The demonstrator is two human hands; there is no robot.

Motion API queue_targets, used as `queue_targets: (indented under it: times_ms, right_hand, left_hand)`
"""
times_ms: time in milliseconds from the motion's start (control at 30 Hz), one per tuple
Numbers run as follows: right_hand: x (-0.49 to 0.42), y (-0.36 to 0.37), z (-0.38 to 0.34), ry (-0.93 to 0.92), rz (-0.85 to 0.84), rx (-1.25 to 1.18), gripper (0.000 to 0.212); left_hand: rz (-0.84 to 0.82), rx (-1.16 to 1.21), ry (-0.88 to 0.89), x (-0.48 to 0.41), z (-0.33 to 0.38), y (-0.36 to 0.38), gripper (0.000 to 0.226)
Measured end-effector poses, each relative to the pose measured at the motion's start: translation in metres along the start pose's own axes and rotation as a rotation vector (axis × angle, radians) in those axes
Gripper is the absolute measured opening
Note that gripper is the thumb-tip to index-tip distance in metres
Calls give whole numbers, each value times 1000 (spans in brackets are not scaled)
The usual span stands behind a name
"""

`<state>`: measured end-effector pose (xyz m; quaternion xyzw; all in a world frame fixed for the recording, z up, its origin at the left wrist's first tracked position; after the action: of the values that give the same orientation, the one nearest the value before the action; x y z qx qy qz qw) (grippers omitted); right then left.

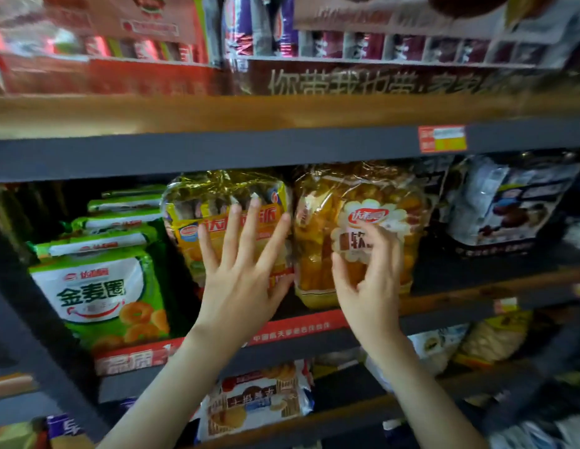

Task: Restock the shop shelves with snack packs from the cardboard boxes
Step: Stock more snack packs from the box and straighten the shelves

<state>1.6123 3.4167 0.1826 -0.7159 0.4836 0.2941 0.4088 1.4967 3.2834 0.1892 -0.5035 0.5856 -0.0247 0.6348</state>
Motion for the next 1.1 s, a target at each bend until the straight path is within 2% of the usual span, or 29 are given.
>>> queue_targets:
  times_ms: [67,133,167,300,533,700,867,967,1033,1100]
  right_hand:
    - [-7,-23,33,242,29,-42,87]
    - [-16,-36,62,436,-83,-68,116]
    - [-21,-40,71,494,-153,-82,122]
    - [-33,-37,88,637,-423,-188,101]
    - [-35,-25,93,641,-432,-256,106]
    - [-34,-19,96,642,-451,-260,113]
    - [-32,-14,94,618,-465,-258,104]
    - [-32,-15,92,619,-470,-265,100]
    - [-32,-16,92,620,-482,-259,102]
    - [-32,-18,94,628,-510,-256,109]
  left_hand:
    - [-32,6,-37,-8,3,10,82]
    - [-53,-25,-14,-14,0,22,89]
    - [-63,-54,12,-15,-3,29,97]
    - [-123,-217,96,-14,-21,46,132]
    - [-61,-327,136,-17,-29,49,133]
    - [-23,-335,159,-18,-34,49,125]
    - [-22,-312,155,-15,-33,47,128]
    - [1,-211,150,-14,-27,39,130]
    - [45,-75,122,-12,-16,27,117]
    - [95,44,109,-12,2,11,95]
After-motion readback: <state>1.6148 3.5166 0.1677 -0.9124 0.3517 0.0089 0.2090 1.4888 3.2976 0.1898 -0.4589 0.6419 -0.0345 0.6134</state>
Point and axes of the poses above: each hand's wrist, its own x-axis away from the middle knuckle, its own y-axis out of the palm, z = x × y, the point moved 4 cm from there along -x, towards the middle knuckle, and after that the axes turned 4 degrees about -z, right-handed, at the moved point
